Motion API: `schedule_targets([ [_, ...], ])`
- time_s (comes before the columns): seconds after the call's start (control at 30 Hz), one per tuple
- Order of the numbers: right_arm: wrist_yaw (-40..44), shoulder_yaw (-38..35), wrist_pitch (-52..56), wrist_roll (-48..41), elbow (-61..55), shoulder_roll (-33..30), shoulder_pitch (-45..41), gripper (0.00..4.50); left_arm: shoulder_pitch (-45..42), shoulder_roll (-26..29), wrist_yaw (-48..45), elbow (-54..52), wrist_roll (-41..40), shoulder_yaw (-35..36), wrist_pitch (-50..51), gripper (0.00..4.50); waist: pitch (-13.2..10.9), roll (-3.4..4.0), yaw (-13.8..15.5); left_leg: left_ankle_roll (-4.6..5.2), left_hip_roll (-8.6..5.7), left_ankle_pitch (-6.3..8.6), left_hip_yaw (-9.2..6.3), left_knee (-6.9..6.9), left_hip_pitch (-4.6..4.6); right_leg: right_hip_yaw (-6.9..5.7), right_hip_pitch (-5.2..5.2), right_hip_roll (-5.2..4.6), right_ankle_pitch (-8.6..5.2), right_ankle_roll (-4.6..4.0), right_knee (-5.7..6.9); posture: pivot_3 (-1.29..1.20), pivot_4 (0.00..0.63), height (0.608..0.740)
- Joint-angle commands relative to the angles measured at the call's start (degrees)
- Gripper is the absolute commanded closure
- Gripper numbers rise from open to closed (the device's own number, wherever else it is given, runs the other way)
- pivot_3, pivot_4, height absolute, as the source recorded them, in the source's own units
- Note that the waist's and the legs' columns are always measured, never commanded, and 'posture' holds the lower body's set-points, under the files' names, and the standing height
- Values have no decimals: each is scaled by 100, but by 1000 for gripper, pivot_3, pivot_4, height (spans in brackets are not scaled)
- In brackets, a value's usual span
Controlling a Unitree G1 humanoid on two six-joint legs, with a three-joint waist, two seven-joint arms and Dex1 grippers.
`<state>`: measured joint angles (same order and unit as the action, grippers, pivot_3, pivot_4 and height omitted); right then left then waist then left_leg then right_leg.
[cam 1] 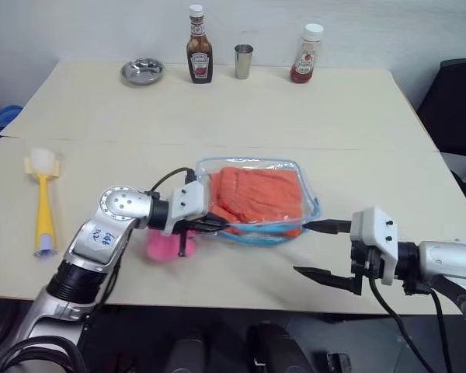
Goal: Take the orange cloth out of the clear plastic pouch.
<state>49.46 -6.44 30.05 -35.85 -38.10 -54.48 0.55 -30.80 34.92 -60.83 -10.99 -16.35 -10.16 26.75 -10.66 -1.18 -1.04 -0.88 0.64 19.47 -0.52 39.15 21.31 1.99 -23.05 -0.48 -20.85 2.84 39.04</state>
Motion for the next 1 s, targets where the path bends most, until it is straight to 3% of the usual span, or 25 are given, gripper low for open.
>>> schedule_targets([
  [0.03, -220, 455, -194, 496, 59, 287, -289, 762, 71, -176, 428, -487, -327, 240, 535, 4500, 0, 0, -16, -1, 0, 0, 0, 0, -2, 1, 0, 1, 0, 0, 3, 0, 150, 740],
  [0.2, -582, 1261, -574, 1624, 815, 790, -991, 2442, 273, -261, 625, -703, -271, 142, 615, 4500, 0, 0, -52, -11, 1, -6, 2, -2, -9, 4, 0, 5, 0, 0, 11, 0, 150, 740],
  [0.5, -637, 2114, -1520, 3031, 1860, 1321, -1799, 2442, 170, -324, 684, -587, -233, 54, 568, 4500, 0, 0, -43, -15, -2, -8, 3, -1, -5, 3, -5, 0, 0, 0, 9, 0, 150, 740],
  [0.6, -814, 2297, -1895, 3571, 2189, 1407, -1917, 1825, 88, -346, 699, -542, -242, 48, 589, 4500, 0, 0, -42, -15, -2, -8, 3, -1, -4, 3, -5, 0, 0, 0, 8, 0, 150, 740],
  [0.7, -1056, 2400, -2103, 4039, 2538, 1604, -2082, 859, 46, -370, 710, -562, -273, 43, 623, 4500, 0, 0, -45, -16, -2, -9, 4, -1, -4, 4, -6, 1, 0, 0, 10, 0, 150, 740],
  [1.0, -1066, 2504, -2236, 4504, 3178, 2037, -2353, 859, -36, -434, 712, -561, -298, 35, 653, 4500, 0, 0, -54, -20, -2, -11, 11, -1, -2, 9, -20, 1, 0, 0, 22, 0, 150, 740],
])
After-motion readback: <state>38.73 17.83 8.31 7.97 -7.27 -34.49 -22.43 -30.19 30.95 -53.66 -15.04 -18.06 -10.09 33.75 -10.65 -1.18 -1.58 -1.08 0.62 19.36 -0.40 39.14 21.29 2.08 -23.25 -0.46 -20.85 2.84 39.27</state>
